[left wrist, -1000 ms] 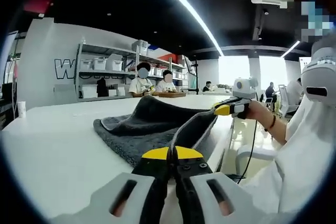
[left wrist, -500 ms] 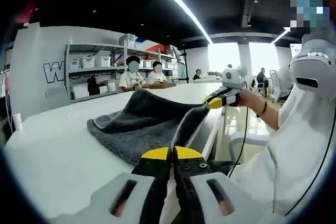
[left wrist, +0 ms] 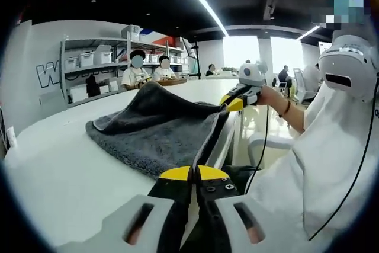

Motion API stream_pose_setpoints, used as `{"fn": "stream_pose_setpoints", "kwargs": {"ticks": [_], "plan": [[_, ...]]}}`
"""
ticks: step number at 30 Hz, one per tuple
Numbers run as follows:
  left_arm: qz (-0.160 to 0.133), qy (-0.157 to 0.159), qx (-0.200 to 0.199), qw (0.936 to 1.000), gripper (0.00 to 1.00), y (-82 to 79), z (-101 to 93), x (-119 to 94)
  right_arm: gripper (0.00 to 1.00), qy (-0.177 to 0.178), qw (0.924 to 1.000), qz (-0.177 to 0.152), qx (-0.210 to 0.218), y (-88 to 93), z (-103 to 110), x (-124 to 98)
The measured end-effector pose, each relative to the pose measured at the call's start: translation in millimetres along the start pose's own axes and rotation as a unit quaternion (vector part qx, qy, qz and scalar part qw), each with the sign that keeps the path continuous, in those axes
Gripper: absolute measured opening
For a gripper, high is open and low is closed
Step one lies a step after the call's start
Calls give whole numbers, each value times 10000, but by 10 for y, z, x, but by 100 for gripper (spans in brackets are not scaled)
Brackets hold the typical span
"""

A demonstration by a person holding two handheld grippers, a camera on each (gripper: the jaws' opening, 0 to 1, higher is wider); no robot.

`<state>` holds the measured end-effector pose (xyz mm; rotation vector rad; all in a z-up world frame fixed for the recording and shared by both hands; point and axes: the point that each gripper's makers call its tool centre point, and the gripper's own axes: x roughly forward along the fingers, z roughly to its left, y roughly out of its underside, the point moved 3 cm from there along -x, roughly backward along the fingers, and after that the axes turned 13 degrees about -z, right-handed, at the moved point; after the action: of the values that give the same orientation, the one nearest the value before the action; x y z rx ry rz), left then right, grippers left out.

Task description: Open the folded towel by lifting each exposed corner and separating the folded layers until the towel lies flat within the target outline without major curled edges

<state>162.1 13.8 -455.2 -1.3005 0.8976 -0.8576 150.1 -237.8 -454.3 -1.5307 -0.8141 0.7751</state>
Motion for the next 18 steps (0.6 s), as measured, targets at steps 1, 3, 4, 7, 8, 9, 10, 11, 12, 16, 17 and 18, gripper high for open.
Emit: {"fn": "stream_pose_setpoints", "kwargs": {"ticks": [1, 3, 4, 7, 8, 9, 10, 11, 12, 16, 17, 18], "plan": [[44, 40, 43, 10000, 3, 12, -5, -5, 4, -12, 10000, 2, -14, 2, 3, -1], [142, 64, 1, 9999, 3, 38, -12, -16, 4, -27, 10000, 19, 15, 7, 7, -7], [152, 66, 6, 9999, 3, 40, -12, -19, 5, -43, 10000, 35, 6, 9, 10, -11], [140, 89, -54, 9998, 3, 39, -18, -25, 6, -122, 9999, 101, -32, 8, 36, -36], [143, 95, -67, 9998, 3, 42, -17, -30, 7, -123, 9999, 104, -34, 6, 40, -39], [142, 106, -93, 9998, 3, 44, -16, -34, 7, -152, 9998, 113, -50, 8, 51, -41], [142, 114, -106, 9998, 3, 45, -19, -36, 7, -155, 9998, 119, -50, 10, 52, -41], [112, 113, -98, 9998, 3, 37, -21, -37, 8, -166, 9998, 140, -49, 22, 58, -40], [80, 120, -101, 9998, 4, 28, -23, -38, 8, -170, 9997, 139, -45, 28, 61, -37], [36, 156, -84, 9998, 3, -12, -31, -79, 12, -252, 9995, 173, -54, 29, 103, -37], [11, 158, -96, 9998, 3, -20, -30, -81, 13, -256, 9995, 171, -50, 25, 107, -37], [-87, 194, -157, 9997, 3, -48, -34, -86, 14, -260, 9995, 162, -52, 7, 117, -36]]}}
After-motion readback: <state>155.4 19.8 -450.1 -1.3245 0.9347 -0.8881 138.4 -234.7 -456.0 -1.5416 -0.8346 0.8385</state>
